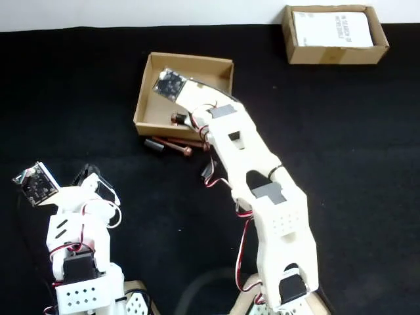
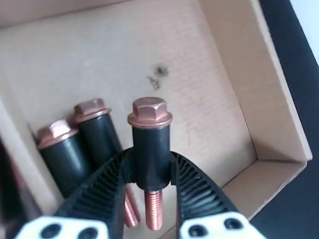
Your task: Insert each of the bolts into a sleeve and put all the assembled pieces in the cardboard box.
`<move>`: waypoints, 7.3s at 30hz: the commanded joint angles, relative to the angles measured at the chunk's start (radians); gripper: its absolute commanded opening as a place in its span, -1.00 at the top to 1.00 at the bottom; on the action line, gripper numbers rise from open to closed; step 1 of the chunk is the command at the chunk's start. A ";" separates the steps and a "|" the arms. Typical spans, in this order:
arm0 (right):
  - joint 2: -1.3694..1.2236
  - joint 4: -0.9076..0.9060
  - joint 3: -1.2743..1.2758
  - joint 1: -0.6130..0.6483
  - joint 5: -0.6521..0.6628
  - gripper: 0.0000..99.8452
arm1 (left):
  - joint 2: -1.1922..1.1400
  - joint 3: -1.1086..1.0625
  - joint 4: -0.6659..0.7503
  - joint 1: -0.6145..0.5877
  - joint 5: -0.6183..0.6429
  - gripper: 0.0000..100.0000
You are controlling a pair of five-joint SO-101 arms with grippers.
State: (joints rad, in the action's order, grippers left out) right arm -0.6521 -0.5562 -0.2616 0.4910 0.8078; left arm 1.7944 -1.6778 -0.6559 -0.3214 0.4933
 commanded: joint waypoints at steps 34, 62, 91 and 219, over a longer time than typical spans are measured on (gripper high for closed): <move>0.427 -0.932 0.150 0.079 -1.227 0.75 | 0.007 -0.018 0.018 -0.015 0.003 0.98; 0.070 -0.593 0.151 0.120 -1.318 0.98 | 0.008 -0.018 -0.002 -0.015 0.000 0.98; 1.520 -0.888 0.604 -0.133 -1.115 0.99 | 0.007 0.088 -0.250 0.197 -0.046 0.98; 2.483 -0.328 1.655 -1.256 -0.637 0.99 | -2.755 2.428 -0.827 0.593 -2.265 0.82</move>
State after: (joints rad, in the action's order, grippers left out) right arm 1.8105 -0.8370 1.4860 -0.7549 0.1634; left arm -0.9444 0.7403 -1.5443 0.2417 -1.4784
